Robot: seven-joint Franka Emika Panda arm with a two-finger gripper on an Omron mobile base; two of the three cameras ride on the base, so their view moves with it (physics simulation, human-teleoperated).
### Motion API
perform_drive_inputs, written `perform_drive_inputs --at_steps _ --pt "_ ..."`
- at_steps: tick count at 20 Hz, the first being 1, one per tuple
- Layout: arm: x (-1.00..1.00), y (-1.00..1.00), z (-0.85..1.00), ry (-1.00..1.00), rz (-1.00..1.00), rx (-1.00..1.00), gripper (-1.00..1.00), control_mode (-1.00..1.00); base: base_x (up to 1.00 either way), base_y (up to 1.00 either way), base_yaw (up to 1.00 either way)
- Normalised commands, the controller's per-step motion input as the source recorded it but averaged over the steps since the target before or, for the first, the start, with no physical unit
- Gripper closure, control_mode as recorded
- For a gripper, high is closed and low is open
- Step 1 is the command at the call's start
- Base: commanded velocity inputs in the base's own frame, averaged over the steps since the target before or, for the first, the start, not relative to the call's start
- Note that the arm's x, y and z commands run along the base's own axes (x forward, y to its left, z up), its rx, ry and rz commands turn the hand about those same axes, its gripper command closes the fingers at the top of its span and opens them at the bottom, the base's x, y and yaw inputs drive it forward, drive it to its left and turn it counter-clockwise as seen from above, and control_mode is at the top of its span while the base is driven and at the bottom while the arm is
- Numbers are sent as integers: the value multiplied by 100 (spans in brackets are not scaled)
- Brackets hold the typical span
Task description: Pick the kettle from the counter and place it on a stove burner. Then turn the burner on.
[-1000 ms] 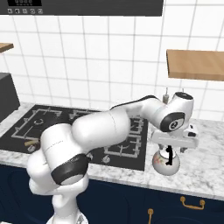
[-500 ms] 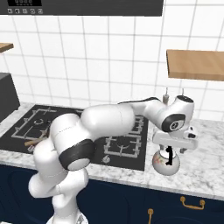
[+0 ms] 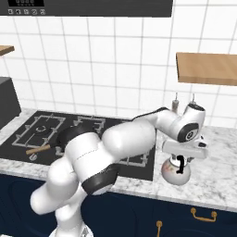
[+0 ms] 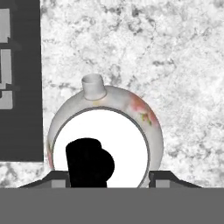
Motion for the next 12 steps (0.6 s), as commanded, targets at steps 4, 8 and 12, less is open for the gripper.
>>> perform_drive_inputs --at_steps 4,8,12 --pt "0 0 0 0 0 0 100 -100 0 0 0" --pt "-2 13 11 -8 0 0 100 -100 0 0 0" --pt "-1 83 26 -16 -6 -3 100 -100 0 0 0"
